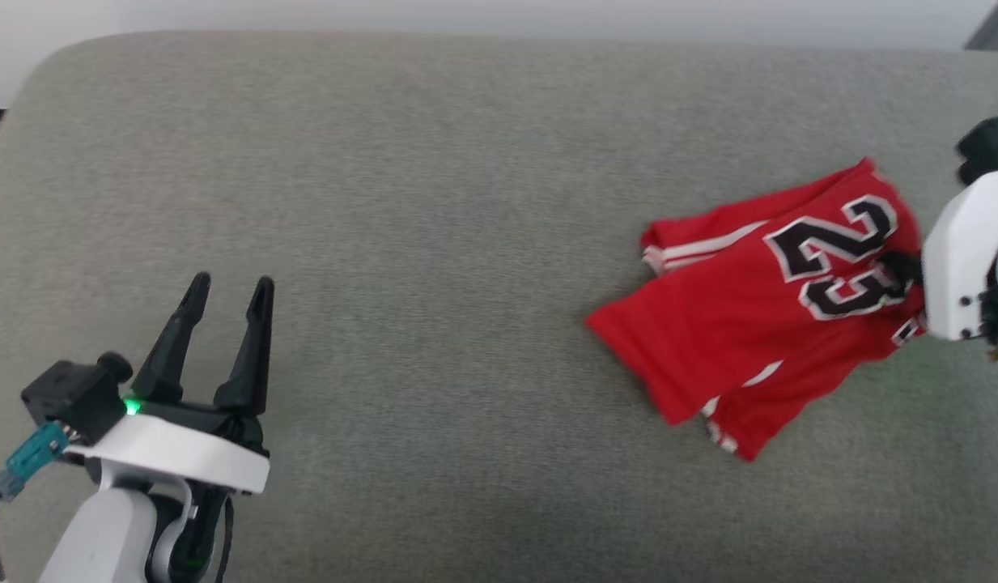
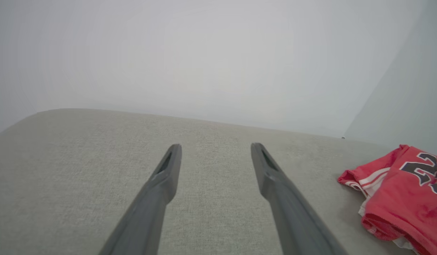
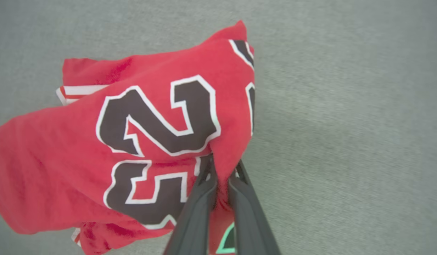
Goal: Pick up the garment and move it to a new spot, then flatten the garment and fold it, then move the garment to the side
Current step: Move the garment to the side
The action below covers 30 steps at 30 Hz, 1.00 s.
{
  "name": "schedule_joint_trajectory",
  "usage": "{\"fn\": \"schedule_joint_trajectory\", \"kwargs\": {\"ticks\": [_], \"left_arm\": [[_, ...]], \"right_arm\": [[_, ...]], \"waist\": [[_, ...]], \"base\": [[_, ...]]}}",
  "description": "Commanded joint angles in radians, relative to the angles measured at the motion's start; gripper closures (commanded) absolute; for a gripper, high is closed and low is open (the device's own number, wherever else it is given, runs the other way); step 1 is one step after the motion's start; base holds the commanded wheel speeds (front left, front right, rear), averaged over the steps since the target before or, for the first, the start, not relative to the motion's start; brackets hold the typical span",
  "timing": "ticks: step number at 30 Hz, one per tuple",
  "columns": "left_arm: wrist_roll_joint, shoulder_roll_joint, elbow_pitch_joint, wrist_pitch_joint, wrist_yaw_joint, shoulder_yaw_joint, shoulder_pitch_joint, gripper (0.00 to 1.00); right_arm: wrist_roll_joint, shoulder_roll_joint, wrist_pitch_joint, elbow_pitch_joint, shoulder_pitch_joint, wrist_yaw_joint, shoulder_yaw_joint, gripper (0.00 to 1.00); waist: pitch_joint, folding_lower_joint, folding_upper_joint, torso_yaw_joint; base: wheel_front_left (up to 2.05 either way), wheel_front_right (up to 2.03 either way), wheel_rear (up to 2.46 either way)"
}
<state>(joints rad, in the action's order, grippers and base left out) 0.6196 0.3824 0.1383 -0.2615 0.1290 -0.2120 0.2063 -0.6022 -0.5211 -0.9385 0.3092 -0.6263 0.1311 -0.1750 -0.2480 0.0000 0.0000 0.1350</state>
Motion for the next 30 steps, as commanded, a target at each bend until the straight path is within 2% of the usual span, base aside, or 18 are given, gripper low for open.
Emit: {"fn": "schedule_joint_trajectory", "kwargs": {"ticks": [1,14,30], "left_arm": [[-0.009,0.005,-0.006,-0.004,0.002,-0.006,0.024,0.00],[-0.051,0.017,-0.045,-0.004,0.002,-0.078,0.170,0.00],[-0.050,0.033,-0.041,-0.004,0.002,-0.183,0.336,0.00]], "right_arm": [[0.020,-0.009,0.019,-0.010,-0.016,-0.001,0.018,1.00],[0.202,-0.063,0.202,0.006,-0.067,-0.001,0.163,1.00],[0.461,-0.107,0.398,0.143,-0.165,-0.001,0.288,1.00]], "waist": [[-0.018,0.0000,0.0000,-0.029],[-0.113,0.0000,0.0000,-0.140],[-0.228,0.0000,0.0000,-0.194]], "base": [[0.00,0.00,0.00],[0.00,0.00,0.00],[0.00,0.00,0.00]]}}
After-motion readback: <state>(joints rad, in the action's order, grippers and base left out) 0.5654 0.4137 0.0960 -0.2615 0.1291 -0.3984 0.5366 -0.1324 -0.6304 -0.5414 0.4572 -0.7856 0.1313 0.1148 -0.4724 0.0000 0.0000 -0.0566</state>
